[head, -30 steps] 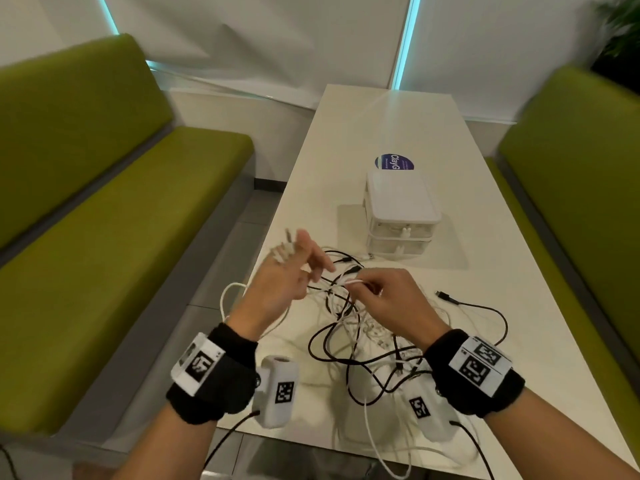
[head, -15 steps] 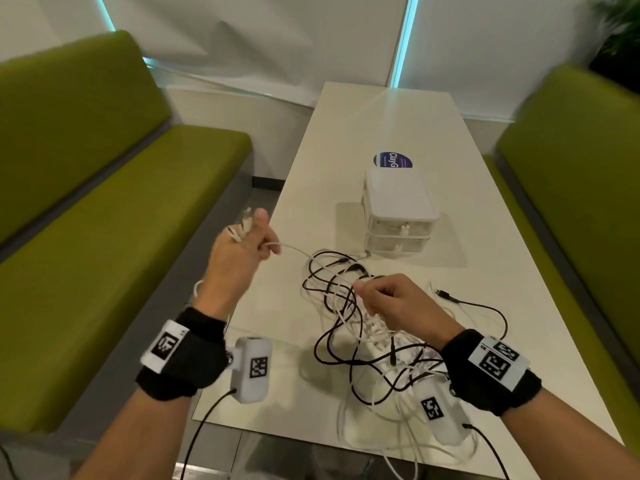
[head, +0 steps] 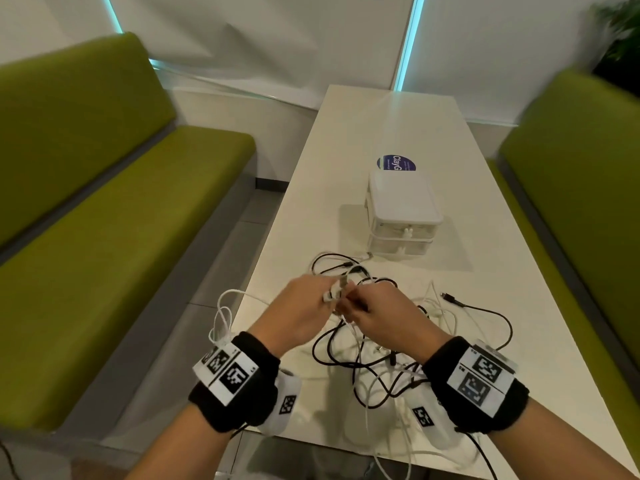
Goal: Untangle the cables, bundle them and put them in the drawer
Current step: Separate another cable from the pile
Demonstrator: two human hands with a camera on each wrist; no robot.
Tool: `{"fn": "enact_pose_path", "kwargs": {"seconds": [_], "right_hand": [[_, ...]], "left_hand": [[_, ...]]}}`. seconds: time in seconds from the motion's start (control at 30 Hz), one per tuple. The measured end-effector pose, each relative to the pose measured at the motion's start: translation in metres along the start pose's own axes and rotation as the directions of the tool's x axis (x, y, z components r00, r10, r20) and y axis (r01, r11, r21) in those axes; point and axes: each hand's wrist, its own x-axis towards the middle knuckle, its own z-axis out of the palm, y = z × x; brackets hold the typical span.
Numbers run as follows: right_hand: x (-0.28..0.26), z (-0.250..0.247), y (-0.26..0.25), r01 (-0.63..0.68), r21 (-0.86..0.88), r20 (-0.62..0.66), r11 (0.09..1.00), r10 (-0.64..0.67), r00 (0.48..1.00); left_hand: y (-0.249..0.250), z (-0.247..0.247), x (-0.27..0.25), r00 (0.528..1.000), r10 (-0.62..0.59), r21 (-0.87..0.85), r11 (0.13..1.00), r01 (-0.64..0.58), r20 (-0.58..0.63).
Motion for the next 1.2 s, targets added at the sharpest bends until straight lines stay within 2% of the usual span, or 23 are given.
{"fn": "enact_pose_path", "kwargs": {"seconds": [0.07,0.17,0.23,0.37,0.43,0.53,0.6,0.67,0.7,0.77,0.8,0.9,1.0,1.1,1.2], "right_hand": [[-0.002,0.001,0.003,0.015,0.003,-0.002,1.0,-0.015,1.0],[-0.005,0.004,0.008,0.041,-0.006,0.014,0.999,-0.041,0.999],[-0.006,0.003,0.011,0.028,-0.002,0.012,1.0,-0.028,1.0],[-0.011,-0.003,0.023,-0.035,0.018,0.006,0.999,0.035,0.999],[-0.011,-0.003,0.027,-0.057,0.005,0.009,0.998,0.057,0.998],[-0.009,-0.002,0.024,-0.091,-0.045,0.035,0.995,0.093,0.995],[-0.008,-0.002,0.02,-0.12,-0.095,0.058,0.988,0.126,0.99],[-0.008,0.0,0.016,-0.138,-0.13,0.078,0.982,0.149,0.986],[-0.007,0.0,0.014,-0.137,-0.148,0.086,0.979,0.151,0.985],[-0.007,0.0,0.01,-0.119,-0.179,0.087,0.977,0.136,0.987],[-0.007,0.0,0.009,-0.107,-0.182,0.083,0.977,0.123,0.989],[-0.007,-0.004,0.013,-0.065,-0.169,0.069,0.983,0.078,0.995],[-0.008,-0.006,0.019,-0.023,-0.157,0.074,0.987,0.035,0.997],[-0.009,-0.004,0.023,-0.036,-0.12,0.067,0.992,0.044,0.997],[-0.013,-0.007,0.03,-0.098,-0.057,0.043,0.993,0.101,0.994]], "left_hand": [[-0.004,0.007,0.001,1.0,-0.017,0.082,0.996,0.016,0.005],[-0.003,0.007,0.001,0.999,-0.035,0.075,0.996,0.037,-0.039],[-0.002,-0.003,0.0,0.992,-0.056,0.028,0.998,0.06,-0.114],[-0.015,-0.037,-0.002,0.913,-0.185,-0.261,0.961,0.091,-0.363],[-0.02,-0.044,-0.001,0.883,-0.251,-0.298,0.945,0.135,-0.397],[-0.025,-0.038,0.002,0.871,-0.309,-0.29,0.935,0.204,-0.382],[-0.021,-0.03,0.002,0.892,-0.198,-0.191,0.973,0.129,-0.407],[-0.012,-0.021,0.001,0.92,-0.046,-0.133,0.991,-0.007,-0.388],[-0.007,-0.016,0.002,0.94,-0.008,-0.17,0.984,-0.054,-0.342],[0.0,-0.005,0.002,0.981,0.004,-0.235,0.971,-0.05,-0.194],[0.0,0.001,0.003,0.993,-0.001,-0.196,0.98,-0.023,-0.12],[-0.008,0.011,0.007,1.0,-0.001,0.135,0.991,-0.001,0.016],[-0.009,0.01,0.003,0.997,-0.007,0.224,0.974,-0.012,0.083],[-0.008,0.0,-0.002,0.998,-0.037,0.144,0.989,0.03,0.042],[-0.014,-0.019,-0.004,0.978,-0.146,-0.132,0.983,0.127,-0.147]]}}
